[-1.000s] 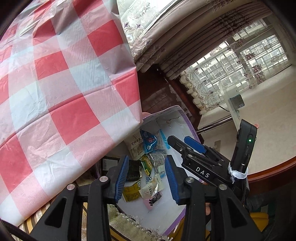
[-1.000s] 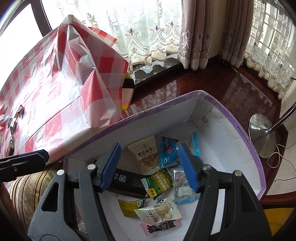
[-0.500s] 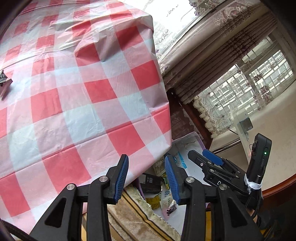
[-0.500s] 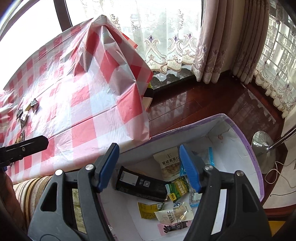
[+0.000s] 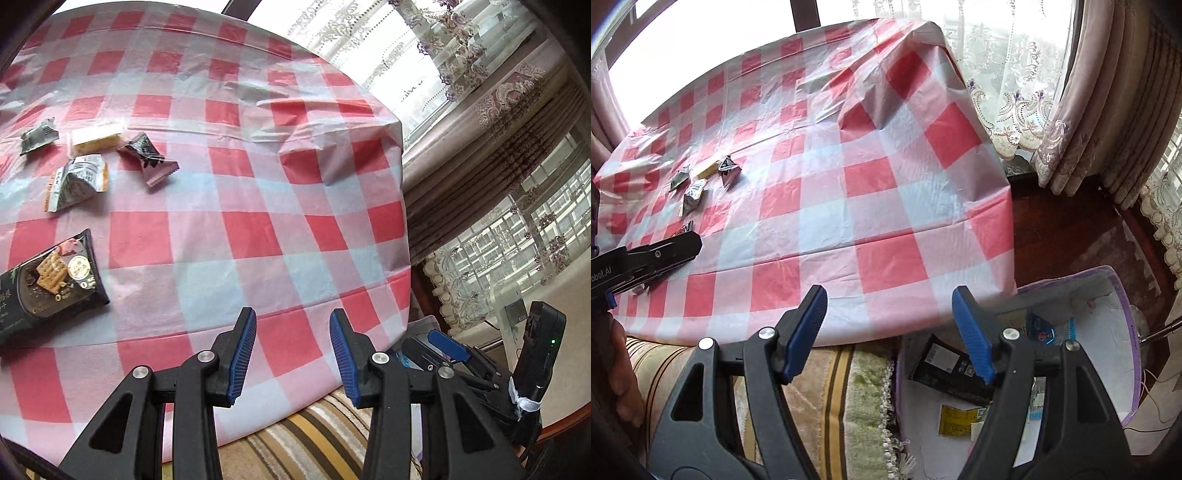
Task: Organize snacks
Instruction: 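Move both open tools back over the remaining snacks on the table, then grasp the clear bar packet with the left tool while the right tool grasps the black biscuit pack, then carry both packs to the white box and open both tools to release them, then move both open tools back over the remaining snacks, then grasp the green-white bag with the left tool while the right tool grasps the pink-black chocolate packet, then carry both packets to the white box and open both tools to release them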
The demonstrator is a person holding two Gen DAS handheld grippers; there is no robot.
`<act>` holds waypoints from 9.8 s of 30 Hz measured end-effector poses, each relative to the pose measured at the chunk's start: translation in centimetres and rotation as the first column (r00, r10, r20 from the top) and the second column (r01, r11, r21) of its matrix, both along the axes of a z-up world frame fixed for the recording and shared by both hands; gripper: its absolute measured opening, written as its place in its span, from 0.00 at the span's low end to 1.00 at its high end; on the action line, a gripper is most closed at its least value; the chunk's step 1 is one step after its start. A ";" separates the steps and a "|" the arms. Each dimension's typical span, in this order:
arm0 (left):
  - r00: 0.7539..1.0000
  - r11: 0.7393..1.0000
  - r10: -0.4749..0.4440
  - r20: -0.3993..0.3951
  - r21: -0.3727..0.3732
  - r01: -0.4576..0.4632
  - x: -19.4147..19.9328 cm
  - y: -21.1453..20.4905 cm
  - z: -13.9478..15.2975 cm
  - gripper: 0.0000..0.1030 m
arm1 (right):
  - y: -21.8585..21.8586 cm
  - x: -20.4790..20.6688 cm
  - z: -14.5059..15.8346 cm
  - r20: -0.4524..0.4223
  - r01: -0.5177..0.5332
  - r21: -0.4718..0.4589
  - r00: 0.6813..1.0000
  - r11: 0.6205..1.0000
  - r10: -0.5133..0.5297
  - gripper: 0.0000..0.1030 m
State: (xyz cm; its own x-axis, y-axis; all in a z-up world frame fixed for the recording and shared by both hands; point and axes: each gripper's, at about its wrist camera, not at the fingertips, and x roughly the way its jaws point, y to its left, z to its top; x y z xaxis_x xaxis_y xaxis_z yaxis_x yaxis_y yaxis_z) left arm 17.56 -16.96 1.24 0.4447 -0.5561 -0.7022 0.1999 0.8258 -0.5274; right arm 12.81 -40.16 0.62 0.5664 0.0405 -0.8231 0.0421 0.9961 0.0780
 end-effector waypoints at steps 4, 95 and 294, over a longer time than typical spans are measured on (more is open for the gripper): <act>0.997 0.997 0.071 0.005 -0.006 -0.071 -0.5 3.3 0.0 0.42 | 2.4 0.4 0.3 -0.002 -0.045 -0.003 0.999 0.999 0.045 0.71; 0.899 0.829 0.435 0.053 0.366 -0.423 1.6 22.2 -4.1 0.47 | 31.7 9.0 -5.3 -0.035 -0.771 -0.096 0.635 0.630 0.772 0.59; 0.897 0.805 0.385 0.217 0.396 -0.441 13.0 16.2 -0.2 0.36 | 19.8 18.6 -4.2 0.041 -0.309 -0.064 0.949 0.949 0.312 0.22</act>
